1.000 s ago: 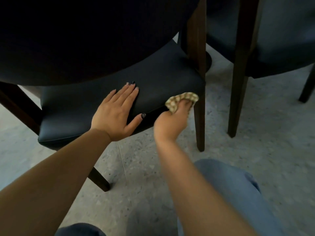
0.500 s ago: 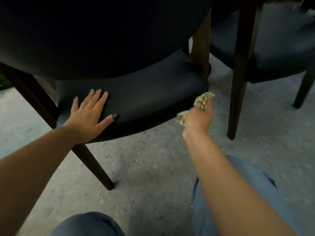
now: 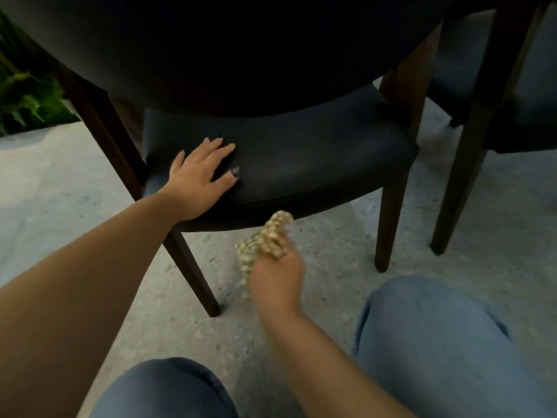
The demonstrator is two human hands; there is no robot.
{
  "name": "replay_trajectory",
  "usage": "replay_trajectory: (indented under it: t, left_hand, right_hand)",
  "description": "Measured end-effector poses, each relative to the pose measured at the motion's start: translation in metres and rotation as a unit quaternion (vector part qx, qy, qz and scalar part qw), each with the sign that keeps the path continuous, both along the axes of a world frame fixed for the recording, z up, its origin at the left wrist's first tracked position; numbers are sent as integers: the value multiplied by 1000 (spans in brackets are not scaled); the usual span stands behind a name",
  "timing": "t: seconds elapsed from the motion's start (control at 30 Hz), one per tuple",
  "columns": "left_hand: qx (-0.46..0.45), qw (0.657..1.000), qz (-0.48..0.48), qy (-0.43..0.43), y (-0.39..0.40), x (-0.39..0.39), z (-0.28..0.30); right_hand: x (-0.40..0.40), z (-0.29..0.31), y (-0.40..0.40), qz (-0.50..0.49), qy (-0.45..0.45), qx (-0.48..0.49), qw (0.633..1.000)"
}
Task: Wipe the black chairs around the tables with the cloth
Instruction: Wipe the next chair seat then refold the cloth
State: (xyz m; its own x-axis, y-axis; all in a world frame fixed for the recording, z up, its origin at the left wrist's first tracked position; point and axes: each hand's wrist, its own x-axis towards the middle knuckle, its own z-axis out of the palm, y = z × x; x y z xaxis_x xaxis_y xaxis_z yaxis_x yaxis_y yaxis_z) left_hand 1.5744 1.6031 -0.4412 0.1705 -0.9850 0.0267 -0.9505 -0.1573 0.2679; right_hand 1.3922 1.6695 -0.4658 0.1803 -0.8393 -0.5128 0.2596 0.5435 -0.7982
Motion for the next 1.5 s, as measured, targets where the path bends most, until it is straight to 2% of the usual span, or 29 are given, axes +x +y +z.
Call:
replay_trajectory:
  t: [0.07, 0.1, 0.17, 0.23, 0.3, 0.33, 0.37, 0.43, 0.53, 0.7, 0.77, 0.83, 0.87, 0.9, 0.93, 1.0, 1.03, 1.07, 1.1, 1.17, 1.2, 1.27, 1.37, 1.43, 1.5]
  left_hand:
    - [-25, 991, 23, 128, -1, 4, 5]
    - [-29, 989, 24, 143, 0, 5, 6]
    - [-31, 996, 9, 84, 1, 4, 4]
    - [-35, 999, -1, 42, 1, 3, 1]
    - [-39, 998, 2, 38, 2, 3, -1]
    - [-44, 998, 1, 38, 1, 4, -2]
    - [-49, 998, 0, 38, 1, 5, -3]
    - [-61, 997, -4, 39, 0, 6, -5]
    - [-67, 997, -4, 41, 0, 8, -7]
    - [-68, 997, 1, 40, 0, 6, -7]
    - [-69, 997, 2, 35, -1, 6, -8]
    - [-65, 997, 0, 29, -1, 7, -8]
    - [-65, 998, -1, 27, -1, 7, -8]
    - [-67, 997, -2, 23, -1, 6, -9]
    - [-70, 997, -1, 20, -1, 6, -10]
    - [-75, 997, 1, 14, 0, 5, -11]
    - [-76, 997, 2, 12, 0, 5, -11]
    - [-75, 997, 3, 10, 0, 5, -11]
    - [-75, 997, 4, 10, 0, 5, -11]
    - [-72, 997, 6, 9, 0, 4, -9]
    - [-71, 997, 8, 8, 0, 4, -9]
    - [-71, 997, 10, 7, 0, 3, -10]
    - [-72, 997, 11, 5, -1, 2, -11]
    - [-77, 997, 10, 4, -1, 2, -11]
    - [-83, 997, 9, 5, 0, 2, -11]
  right_hand:
    - [-30, 12, -21, -68, 60, -82, 992]
    - [-43, 21, -41, -115, 79, -134, 981]
    - [-60, 38, -89, -173, 178, -267, 931]
    - [-64, 45, -136, -116, 307, -386, 862]
    - [-57, 37, -167, -8, 451, -423, 786]
    - [-51, 30, -174, 26, 492, -424, 760]
    - [-44, 25, -172, 39, 501, -431, 749]
    - [-25, 19, -150, 53, 462, -475, 747]
    - [2, 0, -99, 105, 408, -573, 703]
    - [-14, -13, -66, 206, 354, -625, 665]
    - [-28, -12, -59, 317, 362, -636, 604]
    - [-45, -13, -54, 442, 402, -621, 507]
    - [-58, -16, -56, 458, 415, -616, 488]
    - [-70, -16, -61, 443, 415, -611, 508]
    - [-80, -13, -65, 391, 405, -595, 574]
    - [-95, -3, -74, 203, 355, -514, 754]
    - [-99, -1, -82, 88, 321, -472, 816]
    - [-101, 1, -92, -19, 296, -434, 851]
    - [-99, 1, -100, -101, 287, -409, 861]
    - [-87, -2, -112, -183, 329, -381, 844]
    - [-76, -9, -112, -174, 361, -374, 837]
    - [-48, -30, -98, -86, 400, -396, 822]
    - [-24, -60, -62, 16, 395, -437, 808]
    - [-25, -75, -38, 76, 343, -404, 845]
    - [-28, -79, -19, 106, 239, -307, 915]
